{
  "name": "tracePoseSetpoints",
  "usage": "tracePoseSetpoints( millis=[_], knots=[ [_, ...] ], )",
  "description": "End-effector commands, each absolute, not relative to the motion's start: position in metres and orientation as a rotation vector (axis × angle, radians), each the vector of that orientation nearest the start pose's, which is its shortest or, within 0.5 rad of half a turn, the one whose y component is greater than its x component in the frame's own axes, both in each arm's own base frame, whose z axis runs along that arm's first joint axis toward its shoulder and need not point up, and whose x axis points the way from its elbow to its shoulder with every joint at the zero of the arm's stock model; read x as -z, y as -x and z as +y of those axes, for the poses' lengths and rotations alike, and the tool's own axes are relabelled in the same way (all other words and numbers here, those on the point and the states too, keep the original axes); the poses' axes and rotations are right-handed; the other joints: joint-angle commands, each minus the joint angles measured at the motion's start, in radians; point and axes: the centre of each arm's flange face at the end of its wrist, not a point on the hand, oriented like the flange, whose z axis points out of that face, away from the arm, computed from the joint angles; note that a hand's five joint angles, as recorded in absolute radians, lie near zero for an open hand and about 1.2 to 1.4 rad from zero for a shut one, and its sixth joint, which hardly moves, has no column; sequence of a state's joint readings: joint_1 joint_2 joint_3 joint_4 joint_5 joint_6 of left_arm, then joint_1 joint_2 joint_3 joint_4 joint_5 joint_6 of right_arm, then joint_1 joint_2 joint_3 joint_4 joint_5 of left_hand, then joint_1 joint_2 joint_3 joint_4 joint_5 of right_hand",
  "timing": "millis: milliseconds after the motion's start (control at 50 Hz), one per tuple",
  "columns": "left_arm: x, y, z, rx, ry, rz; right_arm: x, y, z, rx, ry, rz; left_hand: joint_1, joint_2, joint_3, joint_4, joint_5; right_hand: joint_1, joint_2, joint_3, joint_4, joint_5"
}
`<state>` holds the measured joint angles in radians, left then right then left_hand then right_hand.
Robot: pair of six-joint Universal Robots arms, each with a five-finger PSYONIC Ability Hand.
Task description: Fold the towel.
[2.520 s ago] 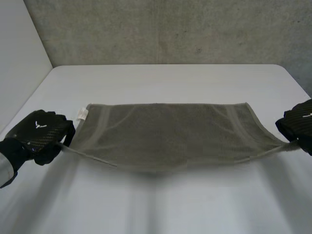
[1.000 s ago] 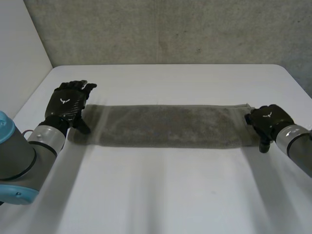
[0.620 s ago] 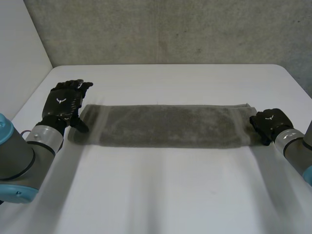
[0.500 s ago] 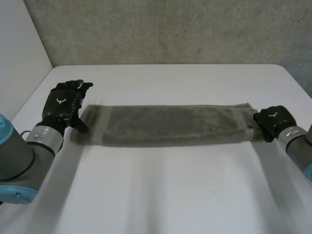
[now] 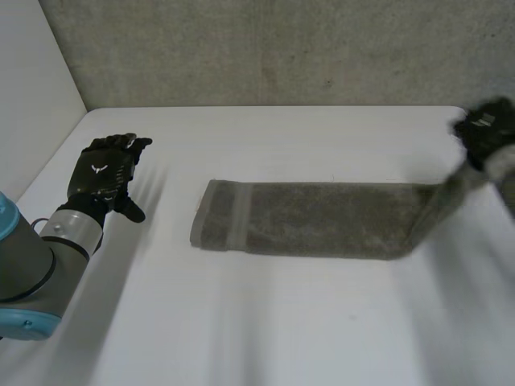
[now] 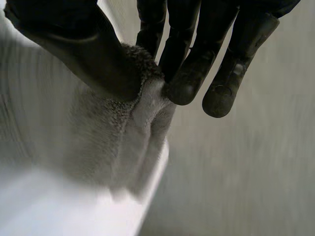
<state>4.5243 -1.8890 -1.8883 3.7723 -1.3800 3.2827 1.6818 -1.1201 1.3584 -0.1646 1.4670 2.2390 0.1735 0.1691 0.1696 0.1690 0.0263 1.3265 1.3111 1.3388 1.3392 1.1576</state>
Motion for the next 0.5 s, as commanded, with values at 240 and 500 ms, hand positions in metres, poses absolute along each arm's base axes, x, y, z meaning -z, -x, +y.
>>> tracePoseSetpoints(
  millis=[240,500],
  knots=[
    [-0.177,0.214,-0.296,2.350,-0.626,2.263,-0.130,-0.431,-0.210,2.040,1.824,1.338,0.008,0.012,0.012,0.012,-0.020,0.070,0.085,0.057,0.057,0.064],
    [-0.184,0.229,-0.295,2.409,-0.676,2.231,-0.206,-0.397,-0.213,2.173,1.563,1.450,0.008,0.012,0.012,0.012,-0.020,-1.152,-1.137,-1.164,-1.165,-1.158]
  ],
)
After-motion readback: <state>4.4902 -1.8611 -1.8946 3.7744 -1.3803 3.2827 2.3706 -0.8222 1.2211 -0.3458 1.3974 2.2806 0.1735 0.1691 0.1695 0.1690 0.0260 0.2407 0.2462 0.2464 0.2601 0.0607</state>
